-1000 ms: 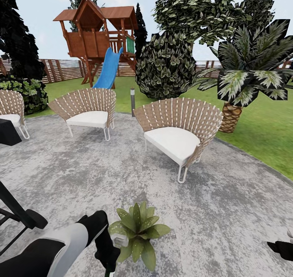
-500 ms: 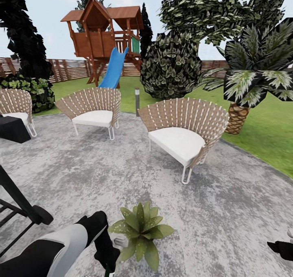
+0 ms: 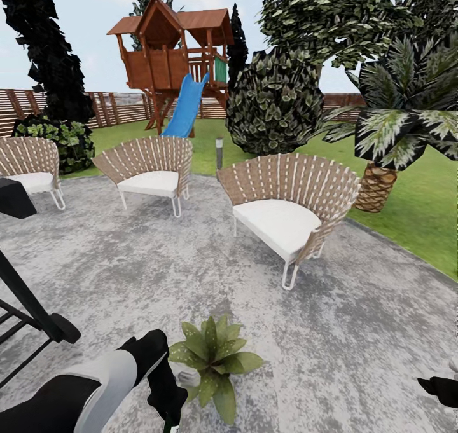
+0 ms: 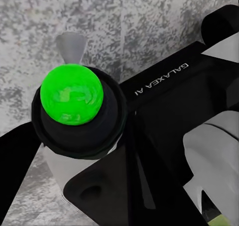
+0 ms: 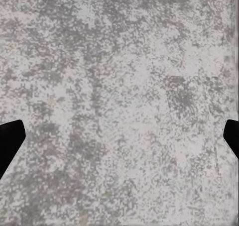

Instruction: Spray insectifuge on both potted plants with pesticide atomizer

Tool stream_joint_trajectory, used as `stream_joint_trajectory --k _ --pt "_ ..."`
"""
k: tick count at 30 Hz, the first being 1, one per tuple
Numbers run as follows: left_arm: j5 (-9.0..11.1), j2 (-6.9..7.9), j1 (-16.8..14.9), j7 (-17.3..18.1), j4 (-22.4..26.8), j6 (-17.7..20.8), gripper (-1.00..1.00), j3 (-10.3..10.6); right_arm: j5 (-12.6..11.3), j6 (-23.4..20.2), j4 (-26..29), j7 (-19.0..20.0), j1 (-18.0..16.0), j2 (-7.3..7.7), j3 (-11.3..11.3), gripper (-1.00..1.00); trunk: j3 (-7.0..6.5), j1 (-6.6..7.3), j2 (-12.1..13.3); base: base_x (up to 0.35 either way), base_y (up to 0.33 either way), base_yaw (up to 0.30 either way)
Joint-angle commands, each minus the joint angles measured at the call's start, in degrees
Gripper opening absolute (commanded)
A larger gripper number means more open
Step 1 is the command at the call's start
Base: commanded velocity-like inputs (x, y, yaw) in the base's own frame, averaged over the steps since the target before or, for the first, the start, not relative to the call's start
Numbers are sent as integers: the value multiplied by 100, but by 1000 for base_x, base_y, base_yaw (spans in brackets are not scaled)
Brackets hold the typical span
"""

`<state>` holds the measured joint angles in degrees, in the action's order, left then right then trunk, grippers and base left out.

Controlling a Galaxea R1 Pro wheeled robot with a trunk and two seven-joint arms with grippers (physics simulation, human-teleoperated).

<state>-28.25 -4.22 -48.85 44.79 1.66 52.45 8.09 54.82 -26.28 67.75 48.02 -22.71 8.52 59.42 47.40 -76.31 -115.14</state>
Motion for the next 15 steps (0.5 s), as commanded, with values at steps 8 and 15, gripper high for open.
stream_joint_trajectory --k 8,15 --pt "-14 5 -2 -62 293 3 -100 50 29 -9 2 33 -5 0 8 100 6 1 -3 0 -115 0" --pt "-14 0 -2 -84 417 -6 -100 52 12 -9 13 40 -6 -50 8 100 6 1 -3 0 -1 0"
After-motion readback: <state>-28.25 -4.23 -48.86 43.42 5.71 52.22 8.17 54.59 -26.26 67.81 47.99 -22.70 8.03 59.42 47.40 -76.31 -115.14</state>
